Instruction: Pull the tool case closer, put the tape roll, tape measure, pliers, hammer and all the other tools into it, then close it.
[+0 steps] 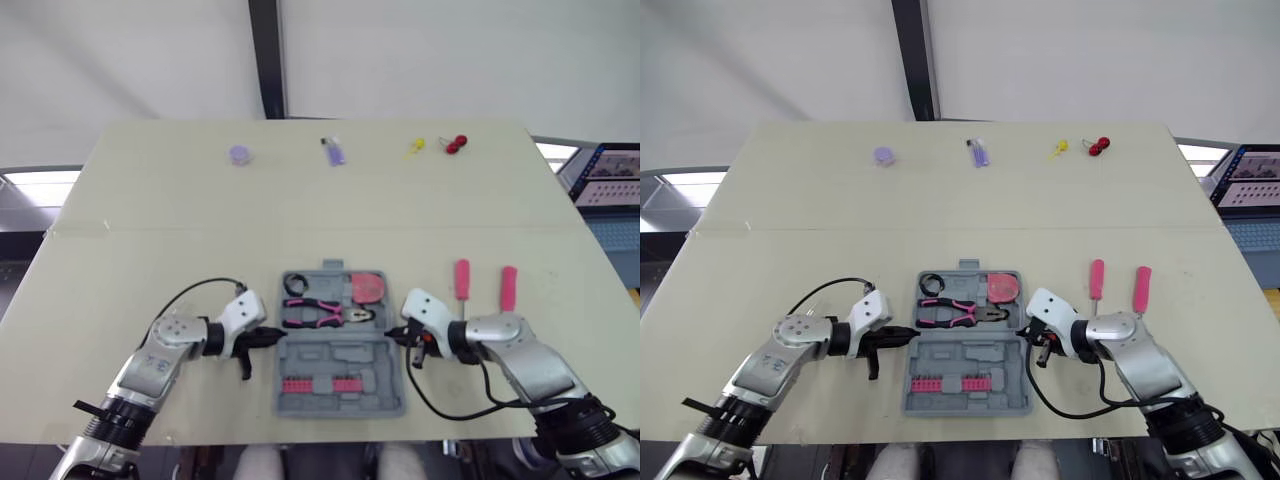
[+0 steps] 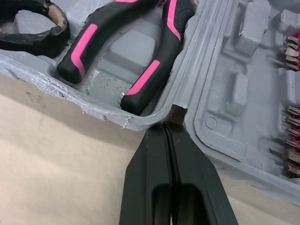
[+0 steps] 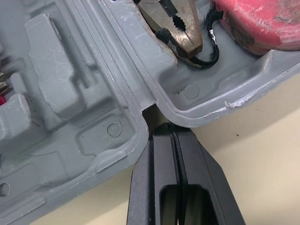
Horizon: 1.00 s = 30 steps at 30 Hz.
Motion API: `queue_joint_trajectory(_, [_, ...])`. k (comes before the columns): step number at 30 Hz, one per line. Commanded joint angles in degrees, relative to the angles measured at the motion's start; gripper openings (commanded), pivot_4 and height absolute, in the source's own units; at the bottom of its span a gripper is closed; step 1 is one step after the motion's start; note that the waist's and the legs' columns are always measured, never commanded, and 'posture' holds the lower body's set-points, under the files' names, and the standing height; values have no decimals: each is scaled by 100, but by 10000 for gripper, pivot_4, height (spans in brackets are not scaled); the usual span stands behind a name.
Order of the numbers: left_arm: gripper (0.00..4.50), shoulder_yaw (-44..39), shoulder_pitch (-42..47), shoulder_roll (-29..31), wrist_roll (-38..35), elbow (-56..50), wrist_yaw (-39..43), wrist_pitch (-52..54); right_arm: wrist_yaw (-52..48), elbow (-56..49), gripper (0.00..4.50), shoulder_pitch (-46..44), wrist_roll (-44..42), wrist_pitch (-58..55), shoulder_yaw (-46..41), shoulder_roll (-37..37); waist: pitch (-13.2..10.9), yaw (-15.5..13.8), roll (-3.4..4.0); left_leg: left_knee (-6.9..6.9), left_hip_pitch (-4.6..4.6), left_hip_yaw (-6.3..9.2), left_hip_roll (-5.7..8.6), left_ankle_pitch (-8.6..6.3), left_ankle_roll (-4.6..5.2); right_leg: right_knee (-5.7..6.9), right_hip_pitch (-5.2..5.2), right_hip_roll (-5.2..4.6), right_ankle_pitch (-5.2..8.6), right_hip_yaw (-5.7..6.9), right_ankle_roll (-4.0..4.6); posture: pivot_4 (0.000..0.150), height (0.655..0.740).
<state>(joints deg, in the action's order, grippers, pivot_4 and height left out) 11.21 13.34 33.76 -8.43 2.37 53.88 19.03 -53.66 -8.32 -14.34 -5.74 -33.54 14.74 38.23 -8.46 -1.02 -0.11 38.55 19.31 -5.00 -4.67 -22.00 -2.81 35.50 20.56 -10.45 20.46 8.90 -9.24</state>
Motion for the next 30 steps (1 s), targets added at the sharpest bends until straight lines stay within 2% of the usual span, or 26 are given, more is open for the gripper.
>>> queue_joint_trajectory(1, [0,70,93,-121,-45,-194,67,-113,59,-147,190,-35,-56,175,17,-143,0,1,0,0,0,0,0,0,0,0,0,0,0,0,0,1500,7400])
queue_joint_trajectory(14, [0,64,94,-87,-25,-181,81,-116,35,-154,190,42,-39,158,5,-98,0,4,0,0,-1,0,0,0,0,1,0,0,0,0,0,1500,7400])
queue_joint_trajectory(30, [0,-233,-76,281,-80,-150,167,-134,-69,37,190,251,-98,331,-272,211,0,-14,0,-2,0,0,0,0,0,0,0,0,0,0,0,1500,7400])
